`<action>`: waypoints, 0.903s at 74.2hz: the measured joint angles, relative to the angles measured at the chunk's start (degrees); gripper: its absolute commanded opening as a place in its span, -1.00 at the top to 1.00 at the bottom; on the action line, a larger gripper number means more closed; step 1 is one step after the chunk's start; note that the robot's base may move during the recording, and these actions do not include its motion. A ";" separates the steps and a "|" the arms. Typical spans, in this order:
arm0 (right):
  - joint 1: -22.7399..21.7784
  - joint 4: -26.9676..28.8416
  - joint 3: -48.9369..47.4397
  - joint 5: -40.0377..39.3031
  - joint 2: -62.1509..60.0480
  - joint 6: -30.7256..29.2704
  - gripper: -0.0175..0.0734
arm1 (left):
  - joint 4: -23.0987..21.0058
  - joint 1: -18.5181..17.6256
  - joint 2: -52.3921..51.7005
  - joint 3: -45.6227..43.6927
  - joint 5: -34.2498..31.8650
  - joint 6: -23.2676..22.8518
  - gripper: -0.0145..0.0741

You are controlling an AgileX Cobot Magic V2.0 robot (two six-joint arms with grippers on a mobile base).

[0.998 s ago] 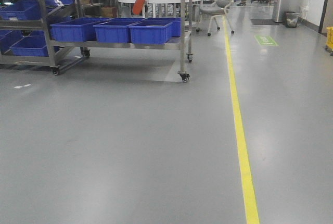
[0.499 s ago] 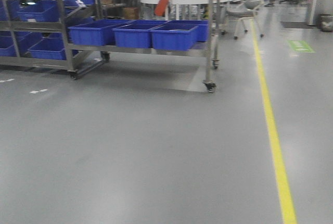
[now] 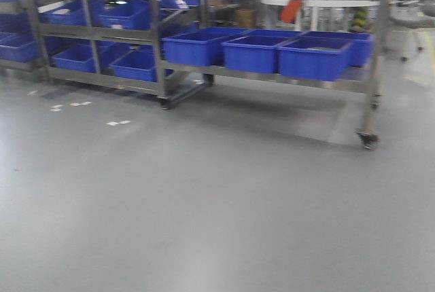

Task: Pick and sort blue part to right shelf
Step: 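Drive the base away from the table down the aisle, then drive and turn the base toward the shelf of blue bins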

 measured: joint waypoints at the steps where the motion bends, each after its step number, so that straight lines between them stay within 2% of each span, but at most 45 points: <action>1: 0.00 0.00 0.00 0.00 0.00 0.00 0.05 | 0.00 0.00 0.00 0.00 0.00 0.00 0.11; 67: 0.00 -0.03 0.00 0.00 0.00 0.00 0.05 | 0.00 0.00 0.00 0.00 0.00 0.00 0.11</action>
